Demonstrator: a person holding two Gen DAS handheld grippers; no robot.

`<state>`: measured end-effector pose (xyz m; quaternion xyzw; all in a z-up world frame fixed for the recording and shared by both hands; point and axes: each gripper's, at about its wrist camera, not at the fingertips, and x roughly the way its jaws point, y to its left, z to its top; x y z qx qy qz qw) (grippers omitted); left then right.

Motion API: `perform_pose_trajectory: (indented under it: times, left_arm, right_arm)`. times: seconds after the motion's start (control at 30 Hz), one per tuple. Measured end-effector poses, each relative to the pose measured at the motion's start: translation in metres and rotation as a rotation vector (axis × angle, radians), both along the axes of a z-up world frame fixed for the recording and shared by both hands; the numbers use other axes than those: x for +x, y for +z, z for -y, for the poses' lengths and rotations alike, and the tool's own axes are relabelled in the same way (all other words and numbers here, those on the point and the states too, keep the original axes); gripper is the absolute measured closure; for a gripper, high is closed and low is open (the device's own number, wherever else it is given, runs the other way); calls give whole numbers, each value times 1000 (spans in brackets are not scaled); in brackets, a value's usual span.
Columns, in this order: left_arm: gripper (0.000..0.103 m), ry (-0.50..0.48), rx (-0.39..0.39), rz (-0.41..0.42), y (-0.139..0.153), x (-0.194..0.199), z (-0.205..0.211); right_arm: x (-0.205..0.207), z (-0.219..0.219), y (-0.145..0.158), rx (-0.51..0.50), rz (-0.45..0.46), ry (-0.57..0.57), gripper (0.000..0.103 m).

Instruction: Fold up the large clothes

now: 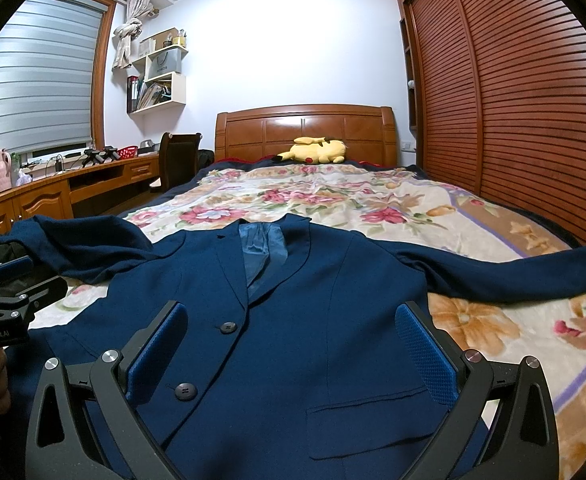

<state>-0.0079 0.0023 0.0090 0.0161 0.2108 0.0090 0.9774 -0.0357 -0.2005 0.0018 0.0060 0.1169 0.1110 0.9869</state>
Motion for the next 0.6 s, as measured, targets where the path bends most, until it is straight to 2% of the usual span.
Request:
perform_pose_trajectory:
  times: [0.6]
  left_arm:
    - [0,6,-3,-10,4,2,-8]
  right_arm:
    - [2,1,3,-4,-6,18,0]
